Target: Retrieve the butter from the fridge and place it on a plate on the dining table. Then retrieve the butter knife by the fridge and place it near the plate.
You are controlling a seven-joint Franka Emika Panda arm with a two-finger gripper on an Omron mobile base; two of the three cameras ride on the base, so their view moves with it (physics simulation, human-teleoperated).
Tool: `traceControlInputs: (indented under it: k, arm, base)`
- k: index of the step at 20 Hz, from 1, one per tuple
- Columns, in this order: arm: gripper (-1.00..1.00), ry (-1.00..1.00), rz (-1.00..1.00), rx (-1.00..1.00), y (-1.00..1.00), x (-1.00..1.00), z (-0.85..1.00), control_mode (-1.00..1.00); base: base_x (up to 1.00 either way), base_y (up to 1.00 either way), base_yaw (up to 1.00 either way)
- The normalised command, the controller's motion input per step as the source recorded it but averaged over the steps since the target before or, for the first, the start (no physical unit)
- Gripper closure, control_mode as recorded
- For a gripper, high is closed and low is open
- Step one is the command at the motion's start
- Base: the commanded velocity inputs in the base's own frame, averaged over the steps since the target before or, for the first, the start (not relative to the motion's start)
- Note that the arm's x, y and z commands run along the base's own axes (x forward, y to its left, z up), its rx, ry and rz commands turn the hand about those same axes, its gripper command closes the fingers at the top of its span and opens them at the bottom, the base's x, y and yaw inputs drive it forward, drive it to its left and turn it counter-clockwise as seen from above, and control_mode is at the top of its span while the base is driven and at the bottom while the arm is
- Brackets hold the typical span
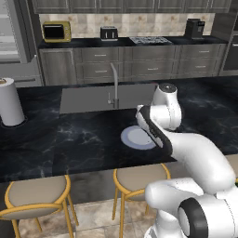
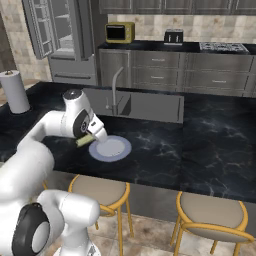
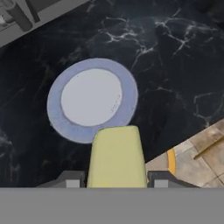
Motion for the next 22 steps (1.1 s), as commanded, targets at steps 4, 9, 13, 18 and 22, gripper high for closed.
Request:
traceControlInputs:
  k: [4, 9, 13, 18, 22]
  arm:
    - [1.0, 0.06, 0.0, 0.0, -0.01, 0.66, -0.44, -1.0]
    - [1.0, 0.04, 0.0, 0.0, 0.0, 0.55, -0.4, -1.0]
    - [1.0, 0.01, 0.0, 0.0, 0.0, 0.46, -0.33, -1.0]
    - [1.0, 0.01, 0.0, 0.0, 0.0, 0.4, -0.29, -1.0]
    - [1.0, 0.0, 0.0, 0.0, 0.0, 0.38, -0.24, -1.0]
  base:
    - [0.0, 0.0, 0.0]
    - [0.0, 0.0, 0.0]
    - [0.0, 0.0, 0.0]
    - [0.0, 0.0, 0.0]
    - [0.0, 0.0, 0.0]
